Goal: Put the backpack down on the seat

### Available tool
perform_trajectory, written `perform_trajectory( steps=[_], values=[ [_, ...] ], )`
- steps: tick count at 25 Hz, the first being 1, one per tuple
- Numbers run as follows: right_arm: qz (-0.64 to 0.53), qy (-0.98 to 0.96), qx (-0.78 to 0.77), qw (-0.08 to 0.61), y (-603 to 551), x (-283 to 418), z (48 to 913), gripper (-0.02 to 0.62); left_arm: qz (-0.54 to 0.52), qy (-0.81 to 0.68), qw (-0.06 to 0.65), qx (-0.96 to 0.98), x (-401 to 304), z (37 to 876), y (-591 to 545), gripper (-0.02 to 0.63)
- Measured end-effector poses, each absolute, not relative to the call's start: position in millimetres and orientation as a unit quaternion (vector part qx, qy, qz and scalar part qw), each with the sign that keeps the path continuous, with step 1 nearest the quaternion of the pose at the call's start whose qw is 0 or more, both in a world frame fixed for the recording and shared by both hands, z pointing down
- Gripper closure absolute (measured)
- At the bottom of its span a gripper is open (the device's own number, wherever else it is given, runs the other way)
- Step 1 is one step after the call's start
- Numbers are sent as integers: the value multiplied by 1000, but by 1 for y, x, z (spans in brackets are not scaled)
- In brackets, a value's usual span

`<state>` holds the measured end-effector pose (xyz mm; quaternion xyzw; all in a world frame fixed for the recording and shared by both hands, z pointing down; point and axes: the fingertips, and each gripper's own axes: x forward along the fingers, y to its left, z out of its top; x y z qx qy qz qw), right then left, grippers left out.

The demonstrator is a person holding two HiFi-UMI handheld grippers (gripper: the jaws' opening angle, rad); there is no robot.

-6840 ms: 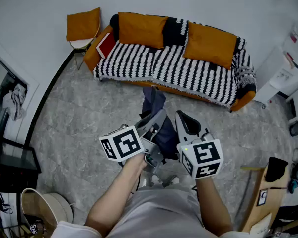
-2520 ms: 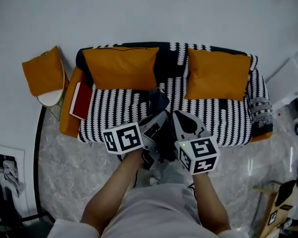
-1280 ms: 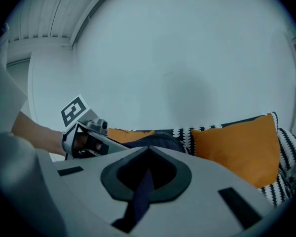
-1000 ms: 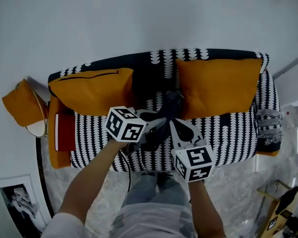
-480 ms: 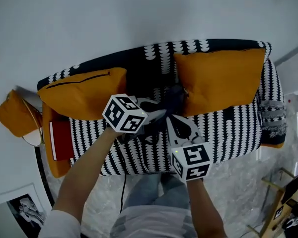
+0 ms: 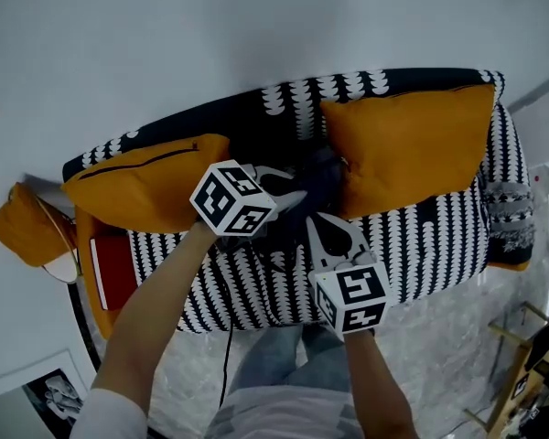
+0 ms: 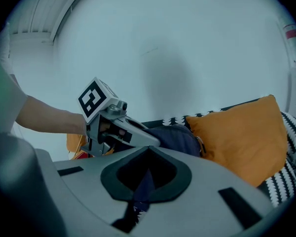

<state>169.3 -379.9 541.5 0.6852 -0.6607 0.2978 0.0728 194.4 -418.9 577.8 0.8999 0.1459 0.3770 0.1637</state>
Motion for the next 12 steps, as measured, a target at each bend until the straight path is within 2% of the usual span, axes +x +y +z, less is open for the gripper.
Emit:
perform_trajectory(
  steps=[12],
  values=[
    [310,-663,678,70,-403,167,557,594,385,105,161,903,207,594,-462,584]
  ],
)
